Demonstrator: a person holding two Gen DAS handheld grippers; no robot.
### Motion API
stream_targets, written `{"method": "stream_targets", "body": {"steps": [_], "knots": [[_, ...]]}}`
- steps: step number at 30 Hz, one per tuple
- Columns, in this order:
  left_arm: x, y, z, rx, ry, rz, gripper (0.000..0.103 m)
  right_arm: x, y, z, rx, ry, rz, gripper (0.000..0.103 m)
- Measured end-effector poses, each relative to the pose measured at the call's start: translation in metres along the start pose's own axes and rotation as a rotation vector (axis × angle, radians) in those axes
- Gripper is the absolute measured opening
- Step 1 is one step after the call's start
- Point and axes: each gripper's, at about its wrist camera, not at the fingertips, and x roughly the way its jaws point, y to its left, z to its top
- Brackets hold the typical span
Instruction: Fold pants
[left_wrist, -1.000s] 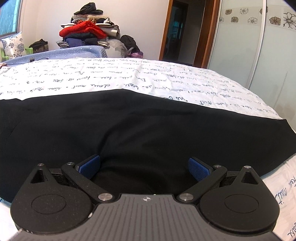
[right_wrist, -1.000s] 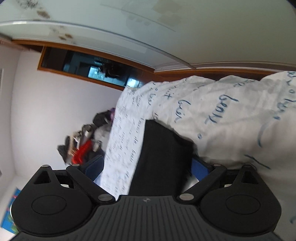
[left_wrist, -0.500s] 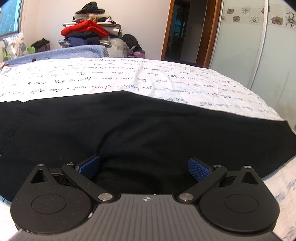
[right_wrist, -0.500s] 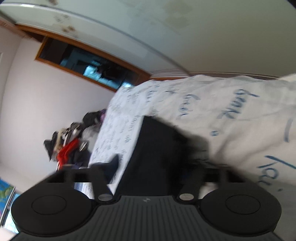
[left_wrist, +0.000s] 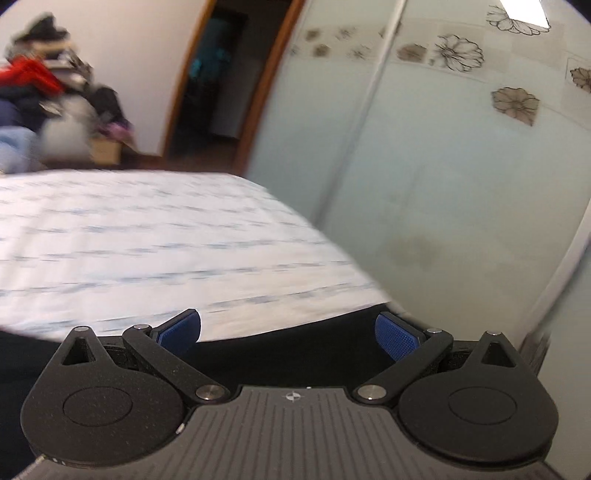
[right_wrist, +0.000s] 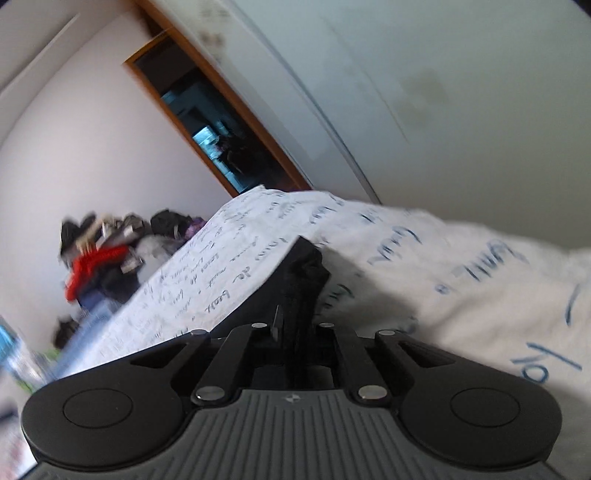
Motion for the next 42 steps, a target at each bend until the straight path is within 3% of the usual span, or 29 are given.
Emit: {"method": "stream_targets", "body": {"steps": [3, 5, 8, 10, 14, 17, 21, 25, 34, 36, 38, 39, 41, 42], "knots": [[0.044, -0.027, 0.013, -0.037, 0.041, -0.075, 0.102, -0.001, 0.005, 0.0, -0.041, -0.009, -0.019, 0.005], [0.075, -0.044, 0.024, -0.068, 0.119, -0.138, 0.102, -0.001, 0.0, 0.001, -0.012, -0.005, -0.004, 0.005], [0.121, -0.076, 0.033, -0.083, 0.239, -0.168, 0.101, -0.001, 0.003, 0.001, -0.023, -0.006, 0.004, 0.004], [0.148, -0.102, 0.035, -0.013, 0.315, -0.144, 0.1, -0.001, 0.015, -0.002, -0.087, -0.022, -0.004, 0.004], [0.196, -0.138, 0.025, 0.17, 0.446, -0.008, 0.094, -0.003, 0.034, -0.01, -0.214, -0.039, -0.017, 0.004], [0.222, -0.148, 0.012, 0.269, 0.531, 0.039, 0.092, -0.005, 0.033, -0.01, -0.226, -0.041, -0.017, 0.004], [0.241, -0.147, 0.007, 0.314, 0.636, 0.058, 0.088, -0.003, 0.027, -0.007, -0.194, -0.02, -0.023, 0.004], [0.246, -0.152, 0.0, 0.477, 0.609, 0.143, 0.088, -0.005, 0.024, -0.006, -0.186, -0.024, -0.007, 0.005], [0.251, -0.151, -0.006, 0.527, 0.595, 0.161, 0.074, -0.009, 0.02, -0.002, -0.176, -0.012, 0.005, 0.005], [0.249, -0.151, -0.006, 0.535, 0.584, 0.16, 0.068, -0.009, 0.02, 0.0, -0.176, -0.01, 0.004, 0.005], [0.248, -0.151, -0.006, 0.54, 0.578, 0.162, 0.052, -0.009, 0.021, 0.0, -0.18, -0.009, 0.003, 0.005], [0.248, -0.151, -0.006, 0.538, 0.577, 0.161, 0.049, -0.01, 0.022, 0.0, -0.183, -0.007, 0.003, 0.005], [0.246, -0.15, -0.005, 0.529, 0.577, 0.151, 0.031, -0.01, 0.022, 0.001, -0.183, -0.005, 0.002, 0.005], [0.245, -0.15, -0.005, 0.528, 0.576, 0.146, 0.028, -0.01, 0.023, 0.001, -0.184, -0.005, 0.002, 0.005]]}}
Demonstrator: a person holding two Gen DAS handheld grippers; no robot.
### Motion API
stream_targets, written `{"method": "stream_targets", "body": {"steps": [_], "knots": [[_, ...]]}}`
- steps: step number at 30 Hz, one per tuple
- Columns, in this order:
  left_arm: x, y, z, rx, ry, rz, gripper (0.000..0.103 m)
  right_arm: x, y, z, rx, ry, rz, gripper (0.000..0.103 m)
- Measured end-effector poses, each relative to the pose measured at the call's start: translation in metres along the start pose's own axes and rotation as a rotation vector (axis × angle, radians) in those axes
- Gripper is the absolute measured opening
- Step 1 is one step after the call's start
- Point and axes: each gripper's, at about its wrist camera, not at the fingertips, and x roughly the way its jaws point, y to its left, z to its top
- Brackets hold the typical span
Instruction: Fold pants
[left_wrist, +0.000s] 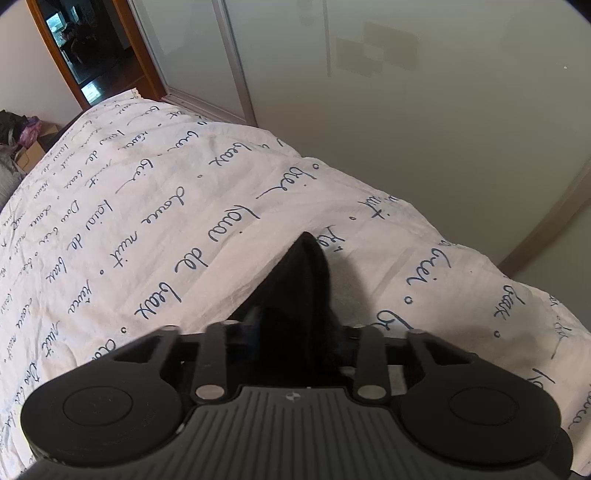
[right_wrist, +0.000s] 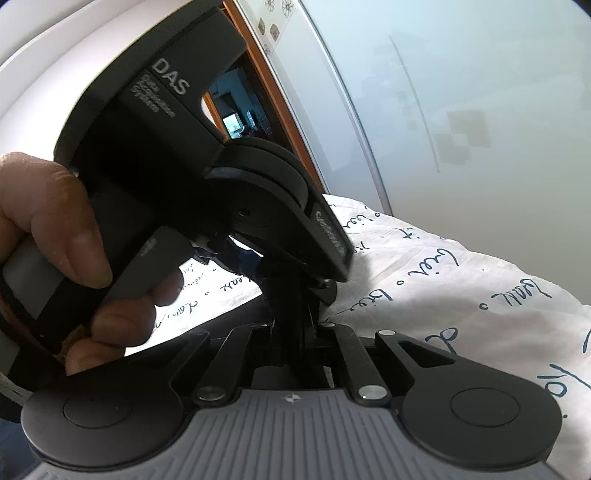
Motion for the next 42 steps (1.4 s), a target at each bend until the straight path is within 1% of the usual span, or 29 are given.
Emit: {"method": "stream_targets", "body": {"steps": [1, 2, 9, 17, 22, 26, 29, 33, 36, 39, 42], "knots": [[0.0, 0.0, -0.001, 0.002, -0.004, -0.003, 0.018, 0.0, 0.0, 0.0, -0.001, 0.001, 0.0, 0.005], [-0.001, -0.001, -0.002, 0.002, -0.007, -0.013, 0.012, 0.0, 0.0, 0.001, -0.002, 0.001, 0.0, 0.005], [-0.002, 0.002, -0.01, -0.004, -0.038, -0.026, 0.009, 0.001, -0.001, 0.002, 0.0, 0.006, 0.004, 0.005], [-0.01, 0.023, -0.022, -0.083, -0.052, -0.075, 0.01, 0.002, -0.008, 0.0, -0.023, 0.003, 0.037, 0.005], [-0.026, 0.037, -0.035, -0.144, -0.082, -0.102, 0.01, -0.006, -0.006, -0.002, -0.05, -0.019, 0.081, 0.005], [-0.048, 0.06, -0.053, -0.196, -0.109, -0.12, 0.01, -0.015, 0.012, 0.001, -0.116, 0.001, 0.105, 0.005], [-0.073, 0.093, -0.071, -0.258, -0.139, -0.12, 0.01, -0.017, 0.035, 0.008, -0.127, 0.03, 0.16, 0.005], [-0.114, 0.147, -0.113, -0.365, -0.189, -0.075, 0.01, -0.018, 0.084, 0.008, -0.201, 0.057, 0.275, 0.005], [-0.142, 0.189, -0.162, -0.438, -0.21, -0.036, 0.01, -0.017, 0.127, -0.007, -0.254, 0.101, 0.38, 0.005], [-0.148, 0.23, -0.224, -0.57, -0.174, -0.002, 0.01, -0.016, 0.17, -0.038, -0.341, 0.169, 0.461, 0.005], [-0.138, 0.261, -0.284, -0.713, -0.113, 0.005, 0.01, -0.011, 0.205, -0.076, -0.411, 0.276, 0.51, 0.005]]}}
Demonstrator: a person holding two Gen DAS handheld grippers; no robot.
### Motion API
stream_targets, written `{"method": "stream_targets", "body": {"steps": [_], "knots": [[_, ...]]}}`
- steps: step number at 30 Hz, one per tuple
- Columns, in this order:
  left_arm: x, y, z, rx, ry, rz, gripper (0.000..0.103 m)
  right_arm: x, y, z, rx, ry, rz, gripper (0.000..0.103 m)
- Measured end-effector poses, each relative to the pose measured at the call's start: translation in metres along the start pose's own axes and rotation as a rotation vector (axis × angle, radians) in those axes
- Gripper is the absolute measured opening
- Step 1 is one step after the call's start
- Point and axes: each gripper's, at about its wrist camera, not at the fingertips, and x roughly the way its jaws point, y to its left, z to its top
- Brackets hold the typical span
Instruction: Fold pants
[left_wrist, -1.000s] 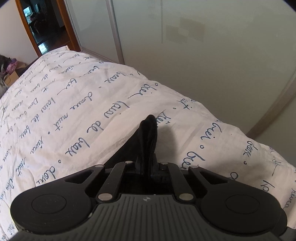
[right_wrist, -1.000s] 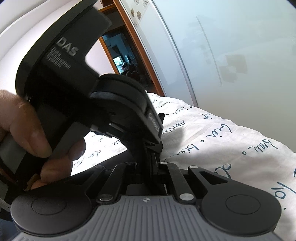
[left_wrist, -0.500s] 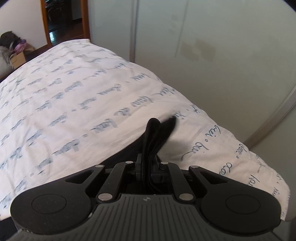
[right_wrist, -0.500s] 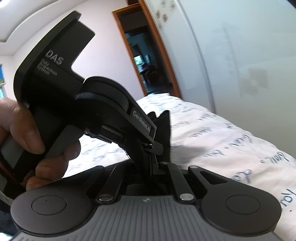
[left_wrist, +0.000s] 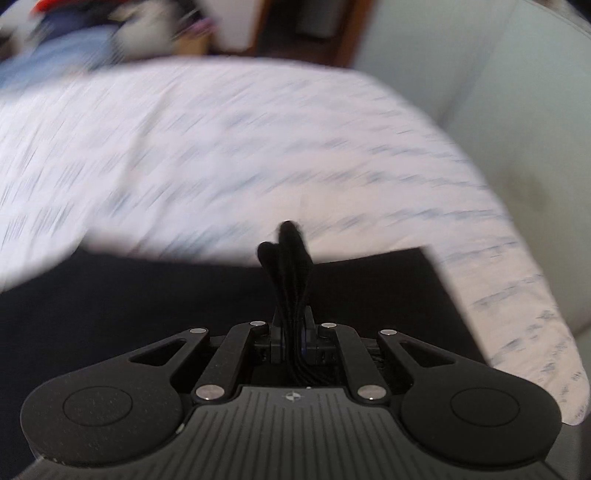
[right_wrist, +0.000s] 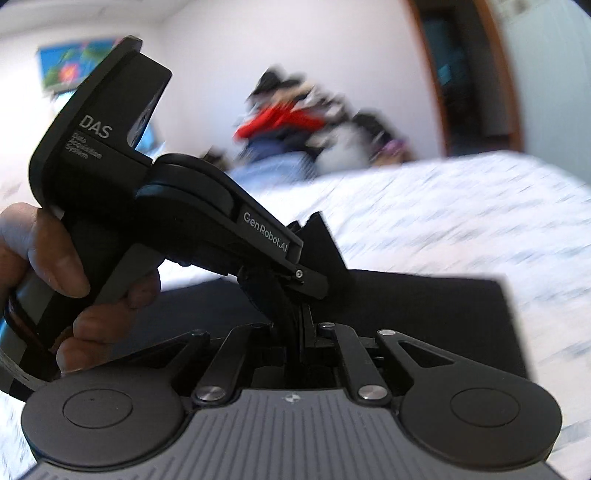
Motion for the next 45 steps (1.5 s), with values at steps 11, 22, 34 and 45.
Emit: {"method": "stream_targets", "body": {"steps": [11, 22, 34, 45], "knots": [[-0.027, 0.08, -0.028, -0.177, -0.078, -0.104, 0.01, 0.019, 0.076, -0.007, -0.157, 0.123, 0.042, 0.005], [-0.011, 0.156, -0.044, -0.428, -0.002, -0.304, 0.021, 0.052, 0.116, -0.032, -0.332, 0.191, -0.007, 0.006], [-0.167, 0.207, -0.131, -0.49, -0.214, -0.059, 0.027, -0.008, 0.049, -0.004, -0.073, 0.14, 0.229, 0.067], [-0.233, 0.184, -0.169, -0.499, -0.427, 0.105, 0.047, 0.079, 0.1, 0.01, -0.368, 0.205, 0.082, 0.067]]}}
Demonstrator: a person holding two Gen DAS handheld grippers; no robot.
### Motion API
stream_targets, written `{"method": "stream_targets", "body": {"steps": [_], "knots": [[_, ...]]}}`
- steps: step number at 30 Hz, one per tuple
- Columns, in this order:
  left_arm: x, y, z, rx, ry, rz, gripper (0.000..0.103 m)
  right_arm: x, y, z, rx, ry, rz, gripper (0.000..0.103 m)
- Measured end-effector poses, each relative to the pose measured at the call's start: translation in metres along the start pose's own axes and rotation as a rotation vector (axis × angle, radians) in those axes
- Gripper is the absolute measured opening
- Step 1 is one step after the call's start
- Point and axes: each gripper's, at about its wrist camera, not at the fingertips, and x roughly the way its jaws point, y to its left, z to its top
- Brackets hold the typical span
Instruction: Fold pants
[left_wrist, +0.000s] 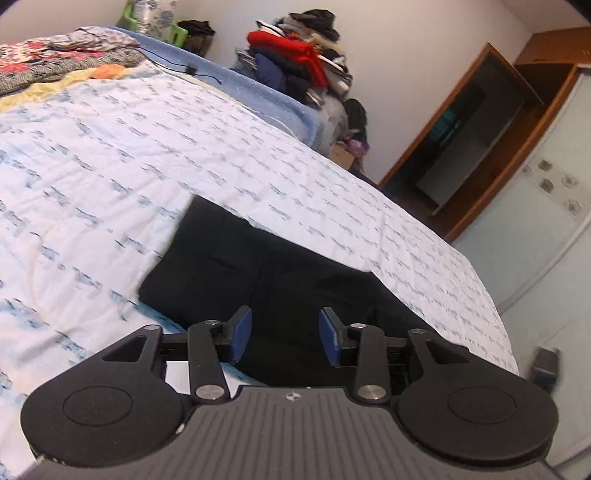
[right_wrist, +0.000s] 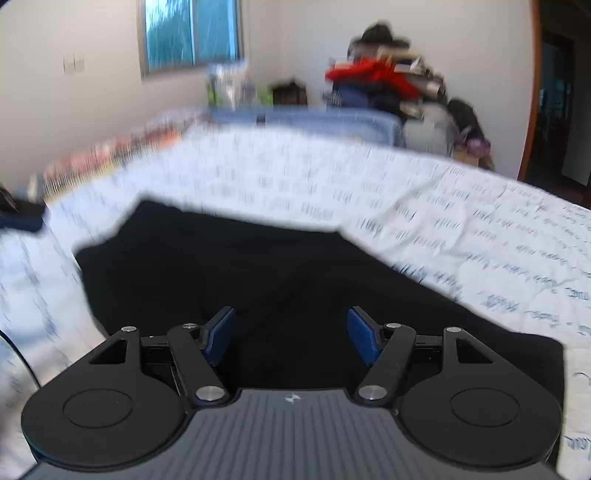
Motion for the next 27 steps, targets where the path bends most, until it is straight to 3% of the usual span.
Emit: {"method": "stream_targets", "body": {"steps": [2, 3, 6, 8, 11, 15, 17, 20, 22, 24, 27], "knots": [[0.008, -0.003, -0.005, 0.0, 0.017, -0.011, 0.049, 0.02, 0.017, -0.014, -0.078, 0.06, -0.003, 0.068], [0.014, -0.005, -0.007, 0.0, 0.027, -0.016, 0.049, 0.023, 0.029, -0.025, -0.135, 0.068, -0.024, 0.073], [0.025, -0.009, -0.012, 0.01, 0.046, -0.022, 0.049, 0.015, 0.047, -0.041, -0.239, -0.004, -0.103, 0.077], [0.026, -0.012, -0.017, 0.021, 0.031, -0.036, 0.049, 0.009, 0.04, -0.031, -0.208, 0.018, -0.071, 0.077], [0.029, -0.028, -0.021, 0.05, 0.0, -0.089, 0.052, -0.007, 0.011, -0.01, -0.086, -0.044, 0.004, 0.077], [0.041, -0.068, -0.043, 0.122, -0.038, -0.121, 0.054, 0.006, -0.015, 0.026, -0.025, -0.047, 0.031, 0.077], [0.045, -0.095, -0.061, 0.201, -0.059, -0.168, 0.054, 0.025, -0.034, 0.049, 0.081, -0.005, 0.135, 0.077], [0.057, -0.13, -0.085, 0.322, -0.025, -0.281, 0.055, 0.063, -0.06, 0.081, 0.292, 0.108, 0.293, 0.078], [0.068, -0.142, -0.1, 0.393, -0.031, -0.32, 0.055, 0.088, -0.068, 0.095, 0.363, 0.165, 0.396, 0.078], [0.086, -0.145, -0.109, 0.432, 0.017, -0.321, 0.055, 0.111, -0.068, 0.105, 0.372, 0.235, 0.444, 0.078], [0.115, -0.132, -0.113, 0.384, 0.114, -0.278, 0.054, 0.138, -0.062, 0.107, 0.3, 0.332, 0.379, 0.078]]}}
